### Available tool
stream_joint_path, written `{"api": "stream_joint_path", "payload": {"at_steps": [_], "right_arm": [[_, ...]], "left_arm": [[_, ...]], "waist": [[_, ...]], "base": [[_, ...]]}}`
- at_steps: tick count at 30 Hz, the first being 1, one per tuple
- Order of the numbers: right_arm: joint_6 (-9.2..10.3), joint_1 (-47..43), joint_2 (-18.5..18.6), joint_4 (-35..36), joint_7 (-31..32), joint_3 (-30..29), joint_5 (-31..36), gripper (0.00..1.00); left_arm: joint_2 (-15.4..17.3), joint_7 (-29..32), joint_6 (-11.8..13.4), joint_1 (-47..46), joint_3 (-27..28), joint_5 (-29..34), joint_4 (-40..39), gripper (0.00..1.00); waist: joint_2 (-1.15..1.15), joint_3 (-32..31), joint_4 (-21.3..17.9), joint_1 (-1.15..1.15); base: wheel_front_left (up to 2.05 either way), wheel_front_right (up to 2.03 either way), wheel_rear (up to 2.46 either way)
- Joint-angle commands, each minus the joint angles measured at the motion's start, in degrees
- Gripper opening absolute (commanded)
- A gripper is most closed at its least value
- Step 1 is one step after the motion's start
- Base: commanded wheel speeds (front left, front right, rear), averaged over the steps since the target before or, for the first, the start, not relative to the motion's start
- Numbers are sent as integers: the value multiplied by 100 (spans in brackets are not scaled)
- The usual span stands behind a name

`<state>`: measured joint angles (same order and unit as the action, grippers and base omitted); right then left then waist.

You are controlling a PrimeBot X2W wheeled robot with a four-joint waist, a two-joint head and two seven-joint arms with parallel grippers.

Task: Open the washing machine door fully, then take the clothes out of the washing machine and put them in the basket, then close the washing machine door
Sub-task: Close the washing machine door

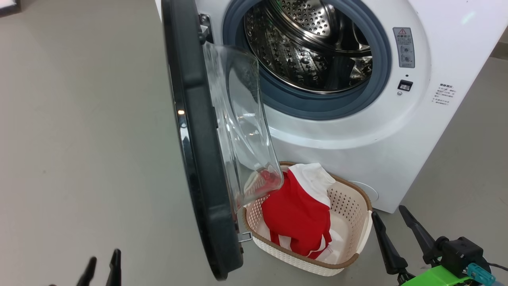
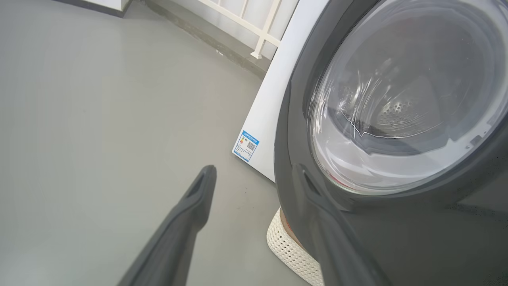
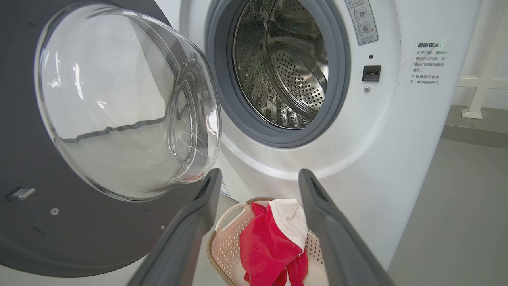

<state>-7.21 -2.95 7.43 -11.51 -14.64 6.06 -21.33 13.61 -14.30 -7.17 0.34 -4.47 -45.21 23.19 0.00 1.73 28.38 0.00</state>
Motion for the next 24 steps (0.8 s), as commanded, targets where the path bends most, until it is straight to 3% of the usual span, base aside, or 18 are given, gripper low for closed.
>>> {"api": "stream_joint_path", "payload": {"at_steps": [1,8,12,16,24], "right_arm": [[-28,220,90,127,-36,87,33,100],[-28,253,78,155,-36,5,54,100],[-28,221,70,163,-36,-27,53,100],[-28,155,48,152,-36,-50,59,100],[-28,109,21,143,-36,-94,68,100]], "left_arm": [[70,-69,-32,-70,354,347,-189,100],[-637,-69,-27,108,1314,2590,-826,100],[-917,-69,-13,229,1650,3396,-1214,100],[-1033,-69,70,348,1758,3820,-1446,100],[-1070,-70,94,377,1698,3716,-1349,100]], "waist": [[0,6,-1,0],[0,32,-4,0],[0,28,-14,0],[0,29,-20,0],[0,50,-25,0]], "base": [[0,0,0],[0,0,0],[0,0,0],[0,0,0],[0,0,0]]}}
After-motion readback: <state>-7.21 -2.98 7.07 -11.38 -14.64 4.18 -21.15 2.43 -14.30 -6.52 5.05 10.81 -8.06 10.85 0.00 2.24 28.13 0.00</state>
